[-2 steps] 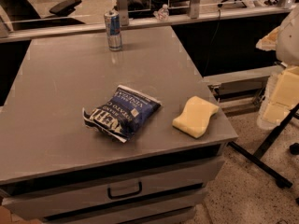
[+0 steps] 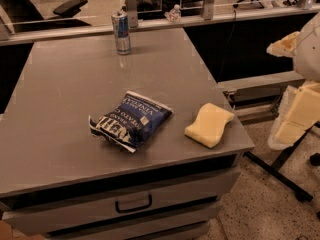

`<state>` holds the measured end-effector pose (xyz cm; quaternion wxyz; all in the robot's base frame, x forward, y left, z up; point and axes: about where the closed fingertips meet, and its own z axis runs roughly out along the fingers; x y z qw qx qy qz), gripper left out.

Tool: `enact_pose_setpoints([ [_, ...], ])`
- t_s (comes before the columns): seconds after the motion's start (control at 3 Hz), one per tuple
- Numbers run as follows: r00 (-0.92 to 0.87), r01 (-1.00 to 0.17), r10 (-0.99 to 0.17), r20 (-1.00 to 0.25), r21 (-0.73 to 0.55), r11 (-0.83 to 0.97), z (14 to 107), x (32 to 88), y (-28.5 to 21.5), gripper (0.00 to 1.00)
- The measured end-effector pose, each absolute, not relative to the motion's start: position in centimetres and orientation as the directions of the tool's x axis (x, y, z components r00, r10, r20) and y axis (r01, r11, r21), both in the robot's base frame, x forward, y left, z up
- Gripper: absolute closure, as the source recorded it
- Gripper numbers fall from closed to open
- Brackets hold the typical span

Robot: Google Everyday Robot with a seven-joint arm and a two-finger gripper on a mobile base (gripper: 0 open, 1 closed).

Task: Move blue chip bag near redbull can

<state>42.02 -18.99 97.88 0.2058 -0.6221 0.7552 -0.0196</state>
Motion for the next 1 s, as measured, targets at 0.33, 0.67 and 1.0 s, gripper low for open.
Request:
enact_pose_setpoints([
  [0.33,-0.038,-0.936,-0.913,-0.407,-0.306,0.175,96.2,40.9,-14.0,0.00],
  [0.67,0.086,-0.945,-0.838,-0.538,-0.312,0.103,94.2,40.3,-7.6,0.00],
  [1.0,0.117,-0.948,-0.784,-0.610,-0.304,0.095,95.3,39.8,-5.1,0.00],
])
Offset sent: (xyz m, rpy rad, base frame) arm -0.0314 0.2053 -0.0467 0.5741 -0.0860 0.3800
